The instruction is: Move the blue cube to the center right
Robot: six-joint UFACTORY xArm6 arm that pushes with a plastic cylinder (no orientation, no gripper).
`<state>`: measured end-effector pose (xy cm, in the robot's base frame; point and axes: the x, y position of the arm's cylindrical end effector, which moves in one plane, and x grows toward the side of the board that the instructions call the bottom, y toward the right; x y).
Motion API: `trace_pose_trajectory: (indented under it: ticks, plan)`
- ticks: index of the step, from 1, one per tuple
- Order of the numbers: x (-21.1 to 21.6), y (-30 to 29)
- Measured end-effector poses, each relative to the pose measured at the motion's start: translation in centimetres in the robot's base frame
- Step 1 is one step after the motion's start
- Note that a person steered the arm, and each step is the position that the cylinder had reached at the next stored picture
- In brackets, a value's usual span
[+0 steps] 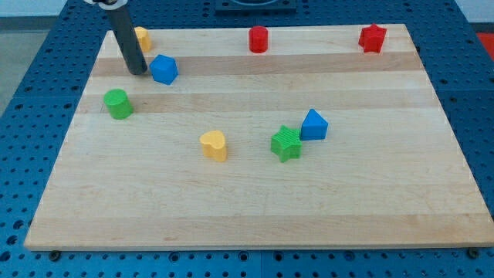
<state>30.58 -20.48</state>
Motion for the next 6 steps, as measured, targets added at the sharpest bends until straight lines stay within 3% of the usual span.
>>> trace_pose_trajectory:
  ticks: [6]
  plan:
    - [2.4, 18.4]
